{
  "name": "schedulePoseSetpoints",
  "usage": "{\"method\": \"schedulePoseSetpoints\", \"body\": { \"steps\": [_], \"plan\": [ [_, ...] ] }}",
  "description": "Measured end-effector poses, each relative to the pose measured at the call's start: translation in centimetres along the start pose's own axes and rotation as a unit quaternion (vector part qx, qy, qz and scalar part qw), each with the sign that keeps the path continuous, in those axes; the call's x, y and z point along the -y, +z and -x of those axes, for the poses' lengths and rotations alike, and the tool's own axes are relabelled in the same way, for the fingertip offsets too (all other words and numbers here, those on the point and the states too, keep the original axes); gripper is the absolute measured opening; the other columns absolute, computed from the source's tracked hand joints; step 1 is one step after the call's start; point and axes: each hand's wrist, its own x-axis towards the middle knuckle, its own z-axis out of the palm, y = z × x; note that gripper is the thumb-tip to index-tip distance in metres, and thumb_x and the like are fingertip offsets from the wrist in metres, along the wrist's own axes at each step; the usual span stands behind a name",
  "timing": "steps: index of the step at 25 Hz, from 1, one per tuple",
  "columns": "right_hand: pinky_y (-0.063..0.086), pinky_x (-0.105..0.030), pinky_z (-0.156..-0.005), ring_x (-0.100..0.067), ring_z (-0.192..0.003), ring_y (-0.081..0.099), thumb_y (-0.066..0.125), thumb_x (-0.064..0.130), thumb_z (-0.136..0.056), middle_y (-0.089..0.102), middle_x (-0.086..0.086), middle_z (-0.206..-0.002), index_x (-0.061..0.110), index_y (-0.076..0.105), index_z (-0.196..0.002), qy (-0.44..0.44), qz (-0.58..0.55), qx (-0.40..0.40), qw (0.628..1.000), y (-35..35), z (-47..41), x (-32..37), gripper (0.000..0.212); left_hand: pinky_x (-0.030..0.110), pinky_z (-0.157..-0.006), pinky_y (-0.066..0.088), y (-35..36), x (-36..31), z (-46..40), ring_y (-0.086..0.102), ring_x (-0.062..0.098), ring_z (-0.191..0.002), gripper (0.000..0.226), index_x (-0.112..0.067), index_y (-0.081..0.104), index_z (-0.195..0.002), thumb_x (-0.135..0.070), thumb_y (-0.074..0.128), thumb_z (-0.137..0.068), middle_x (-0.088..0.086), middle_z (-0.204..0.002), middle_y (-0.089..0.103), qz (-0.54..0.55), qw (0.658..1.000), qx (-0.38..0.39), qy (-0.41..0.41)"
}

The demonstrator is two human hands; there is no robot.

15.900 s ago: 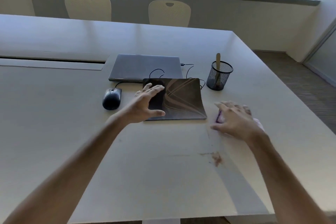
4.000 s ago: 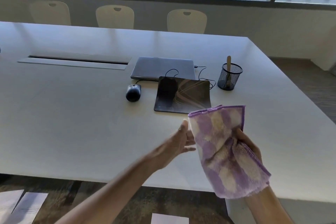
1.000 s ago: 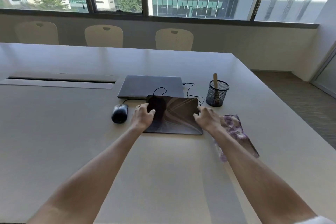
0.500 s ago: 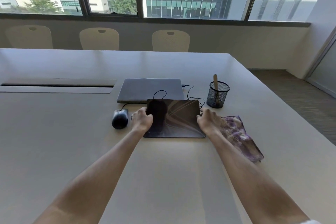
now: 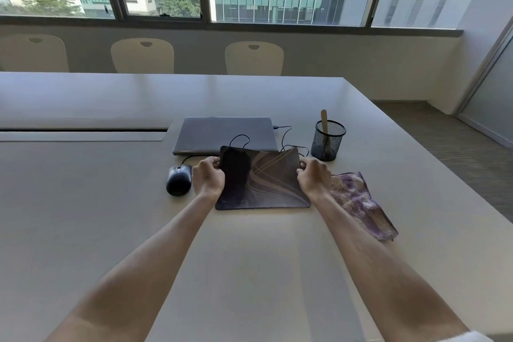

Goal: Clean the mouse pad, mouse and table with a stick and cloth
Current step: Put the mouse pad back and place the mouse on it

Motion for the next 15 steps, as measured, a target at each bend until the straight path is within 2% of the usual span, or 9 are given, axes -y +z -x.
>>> {"method": "schedulePoseSetpoints", "body": {
  "steps": [4,6,11,15],
  "plan": [
    [0.050,-0.036,-0.080,-0.035,-0.098,0.067,0.069,0.011,-0.082,0.075,-0.013,-0.101,0.015,0.074,-0.102,0.018,-0.047,-0.005,0.999,-0.6,0.0,0.3,0.021,0.026,-0.079,0.049,-0.4,-0.6,-0.1,0.066,0.022,-0.092,0.027,-0.016,0.075,-0.091,0.000,0.059,-0.077,0.003,-0.091,0.075,0.054,0.997,0.000,-0.048],
    [0.050,-0.034,-0.083,-0.033,-0.100,0.067,0.070,0.010,-0.081,0.076,-0.010,-0.101,0.014,0.075,-0.102,0.024,-0.078,-0.016,0.997,-1.2,0.1,0.5,0.022,0.028,-0.082,0.050,-0.8,-1.0,0.1,0.066,0.023,-0.093,0.024,-0.017,0.075,-0.086,-0.001,0.061,-0.075,0.003,-0.090,0.075,0.076,0.995,-0.005,-0.068],
    [0.051,-0.031,-0.083,-0.028,-0.100,0.069,0.073,0.013,-0.080,0.076,-0.006,-0.099,0.015,0.076,-0.101,0.040,-0.108,-0.019,0.993,-2.9,0.8,0.7,0.021,0.020,-0.077,0.046,-1.8,-1.5,0.7,0.066,0.021,-0.086,0.024,-0.016,0.075,-0.081,0.002,0.063,-0.072,0.004,-0.088,0.074,0.114,0.990,0.000,-0.078],
    [0.054,-0.031,-0.086,-0.024,-0.098,0.069,0.077,0.013,-0.077,0.076,-0.007,-0.099,0.013,0.076,-0.101,0.046,-0.127,0.010,0.991,-3.7,2.4,-0.1,0.024,0.032,-0.083,0.056,-2.8,-1.0,1.8,0.069,0.023,-0.083,0.025,-0.020,0.072,-0.074,0.005,0.066,-0.070,0.004,-0.081,0.072,0.136,0.986,0.027,-0.098]
  ]
}}
